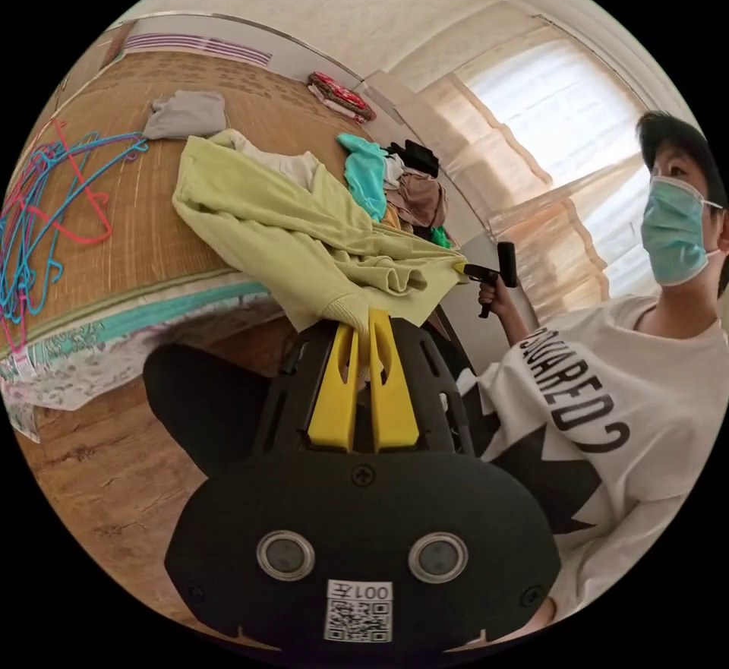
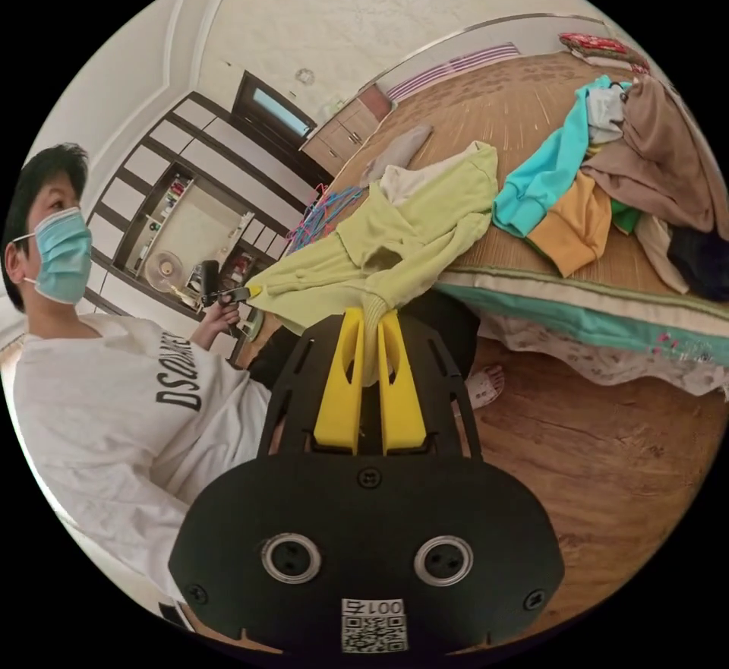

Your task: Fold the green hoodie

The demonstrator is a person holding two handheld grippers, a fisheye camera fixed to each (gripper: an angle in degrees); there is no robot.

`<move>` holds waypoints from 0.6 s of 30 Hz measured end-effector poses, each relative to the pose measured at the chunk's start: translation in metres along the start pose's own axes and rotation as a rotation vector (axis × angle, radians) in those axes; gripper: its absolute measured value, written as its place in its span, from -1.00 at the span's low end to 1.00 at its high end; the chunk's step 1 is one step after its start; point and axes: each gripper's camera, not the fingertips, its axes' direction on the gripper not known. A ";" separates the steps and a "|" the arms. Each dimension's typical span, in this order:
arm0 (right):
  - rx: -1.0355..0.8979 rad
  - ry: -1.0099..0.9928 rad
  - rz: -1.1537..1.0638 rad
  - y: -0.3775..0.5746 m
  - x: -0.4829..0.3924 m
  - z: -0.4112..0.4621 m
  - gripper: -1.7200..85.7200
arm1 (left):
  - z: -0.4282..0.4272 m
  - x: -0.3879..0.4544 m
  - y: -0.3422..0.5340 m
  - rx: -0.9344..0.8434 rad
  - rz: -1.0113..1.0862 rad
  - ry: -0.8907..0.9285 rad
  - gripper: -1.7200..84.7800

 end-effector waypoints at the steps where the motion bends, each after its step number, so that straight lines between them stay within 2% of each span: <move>1: 0.000 -0.013 0.010 0.002 0.000 -0.002 -0.92 | 0.000 0.002 0.003 -0.002 -0.007 0.013 -0.98; 4: 0.023 -0.048 0.024 0.000 -0.003 -0.013 -0.92 | -0.004 0.012 0.001 -0.006 0.002 0.028 -0.98; 7: 0.075 -0.036 -0.084 -0.035 -0.015 -0.019 -0.92 | -0.017 0.016 -0.037 0.048 0.067 0.017 -0.98; 10: 0.152 -0.039 -0.163 -0.104 -0.013 -0.022 -0.92 | -0.027 0.003 -0.109 0.111 0.105 0.012 -0.98; 13: 0.196 -0.019 -0.165 -0.200 0.005 -0.008 -0.91 | -0.019 -0.027 -0.201 0.136 0.104 -0.069 -0.98; 16: 0.164 0.041 -0.057 -0.303 0.039 0.033 -0.90 | 0.016 -0.078 -0.295 0.080 0.016 -0.161 -0.96; 18: 0.116 0.101 0.029 -0.368 0.067 0.079 -0.86 | 0.055 -0.128 -0.347 0.020 -0.130 -0.244 -0.92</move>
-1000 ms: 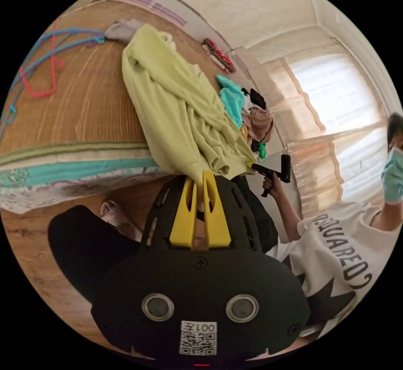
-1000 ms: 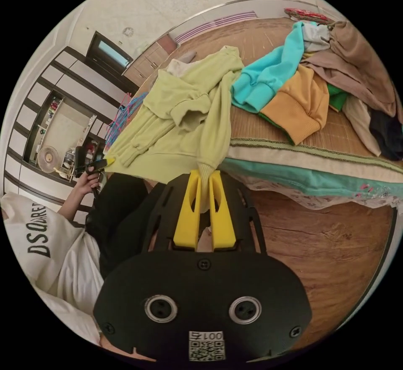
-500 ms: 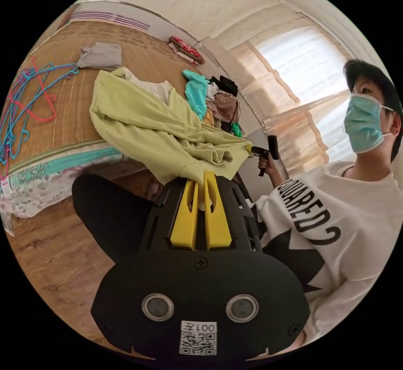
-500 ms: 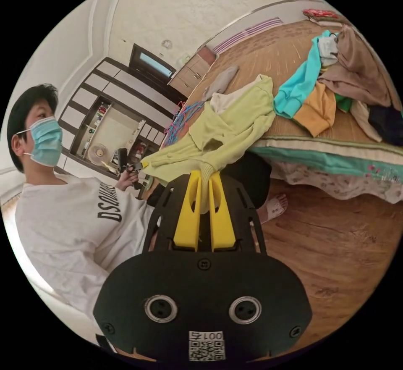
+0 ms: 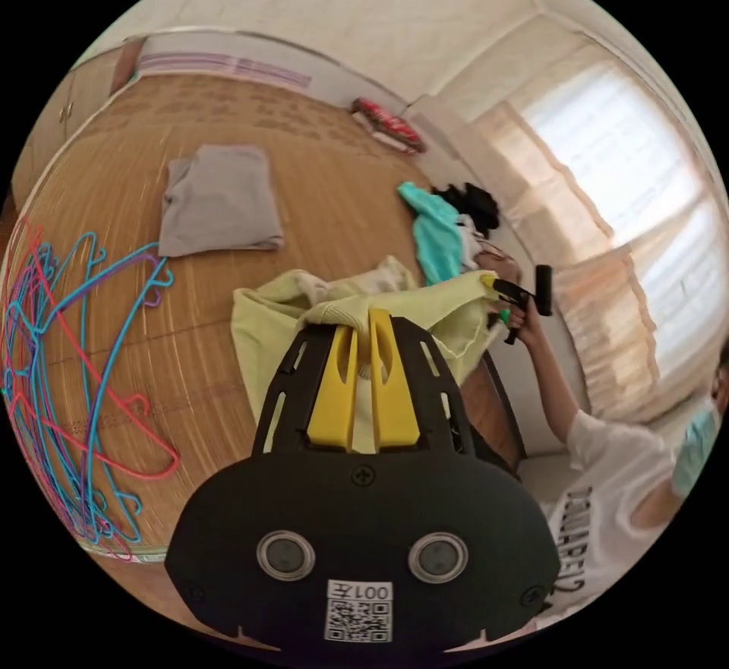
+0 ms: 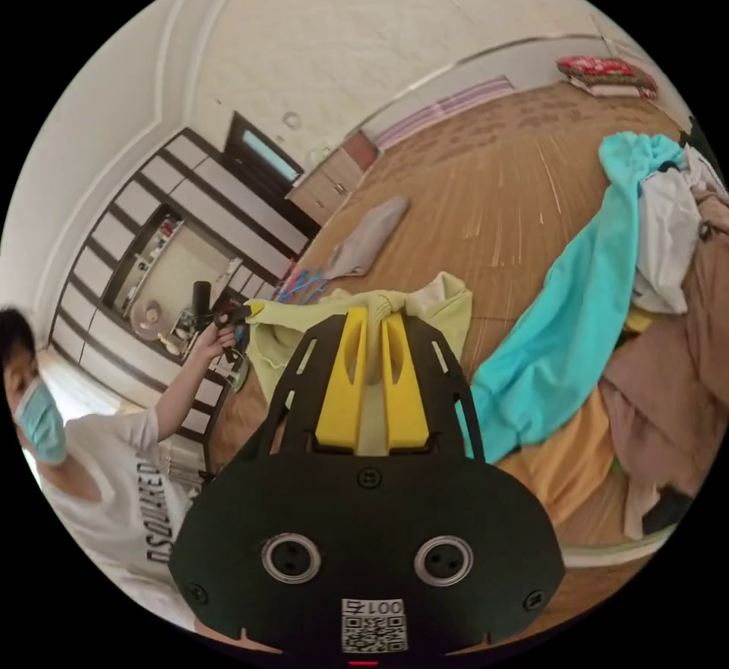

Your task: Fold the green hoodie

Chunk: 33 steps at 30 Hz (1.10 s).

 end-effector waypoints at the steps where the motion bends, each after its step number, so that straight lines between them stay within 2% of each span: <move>1: -0.017 0.027 0.022 -0.011 0.004 0.013 -0.85 | 0.012 -0.007 -0.009 -0.031 -0.036 -0.028 -0.90; 3: -0.075 0.179 0.060 -0.042 0.009 0.049 -0.78 | 0.042 -0.025 -0.028 -0.076 -0.150 -0.126 -0.87; 5: -0.067 0.257 0.019 -0.058 -0.003 0.055 -0.76 | 0.043 -0.025 -0.033 -0.020 -0.163 -0.108 -0.86; 7: -0.051 0.321 -0.067 -0.072 -0.025 0.053 -0.76 | 0.032 -0.013 -0.037 0.062 -0.122 -0.093 -0.86; 10: -0.096 0.370 -0.279 -0.091 -0.075 0.055 -0.77 | 0.010 0.020 -0.050 0.133 -0.003 -0.169 -0.86; 12: -0.179 0.391 -0.420 -0.107 -0.112 0.068 -0.76 | -0.010 0.044 -0.067 0.184 0.027 -0.317 -0.85; 14: -0.240 0.404 -0.526 -0.119 -0.140 0.083 -0.75 | -0.020 0.064 -0.083 0.178 0.089 -0.377 -0.86; 17: -0.352 0.440 -0.742 -0.137 -0.182 0.118 -0.71 | 0.003 0.123 -0.112 0.024 0.359 -0.374 -0.84; 20: -0.469 0.421 -0.939 -0.153 -0.221 0.149 -0.66 | 0.061 0.191 -0.129 -0.170 0.631 -0.512 -0.79; 24: -0.693 0.602 -1.078 -0.182 -0.244 0.194 -0.66 | 0.139 0.253 -0.150 -0.280 0.951 -0.699 -0.78; 27: -0.821 0.636 -1.083 -0.209 -0.244 0.209 -0.71 | 0.181 0.277 -0.171 -0.441 1.146 -0.678 -0.79; 33: -0.930 0.697 -1.123 -0.255 -0.249 0.219 -0.83 | 0.214 0.310 -0.221 -0.649 1.334 -0.593 -0.82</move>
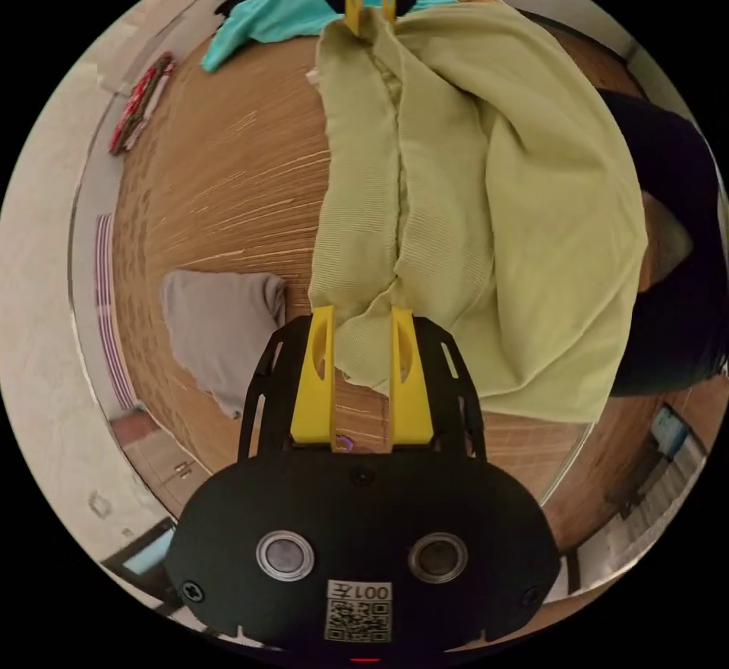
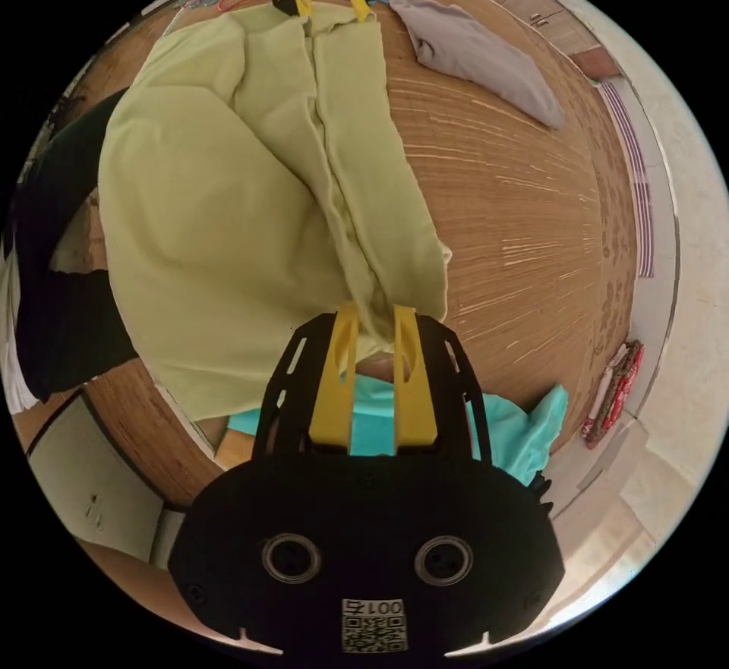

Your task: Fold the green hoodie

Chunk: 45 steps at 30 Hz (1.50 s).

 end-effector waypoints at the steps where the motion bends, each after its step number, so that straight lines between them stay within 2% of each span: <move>1: -0.006 0.005 -0.005 -0.002 0.003 -0.001 -0.84 | 0.000 -0.003 -0.005 -0.005 0.020 0.002 -0.83; 4: -0.011 0.010 -0.014 -0.009 0.017 -0.006 -0.88 | 0.003 -0.012 -0.026 -0.055 0.085 -0.016 -0.90; 8: 0.020 -0.015 0.022 -0.003 0.036 -0.016 -0.90 | -0.002 -0.031 -0.039 -0.052 0.056 0.026 -0.97; 20: 0.315 -0.182 0.346 0.097 0.095 -0.035 -0.91 | -0.039 -0.085 0.033 0.231 -0.263 0.197 -0.98; 23: 0.312 -0.194 0.391 0.110 0.101 -0.025 -0.91 | -0.037 -0.085 0.054 0.223 -0.332 0.157 -0.98; 26: 0.326 -0.185 0.393 0.115 0.095 -0.017 -0.91 | -0.033 -0.080 0.063 0.261 -0.369 0.201 -0.98; 32: 0.290 -0.089 0.384 0.121 0.081 -0.002 -0.91 | -0.033 -0.057 0.033 0.162 -0.284 -0.011 -0.99; 37: 0.314 -0.044 0.486 0.145 0.088 0.004 -0.91 | -0.010 -0.072 0.041 0.072 -0.345 0.032 -0.98; 45: 0.309 -0.201 0.688 0.183 0.102 0.076 -0.90 | 0.047 -0.053 0.091 0.049 -0.506 0.028 -0.98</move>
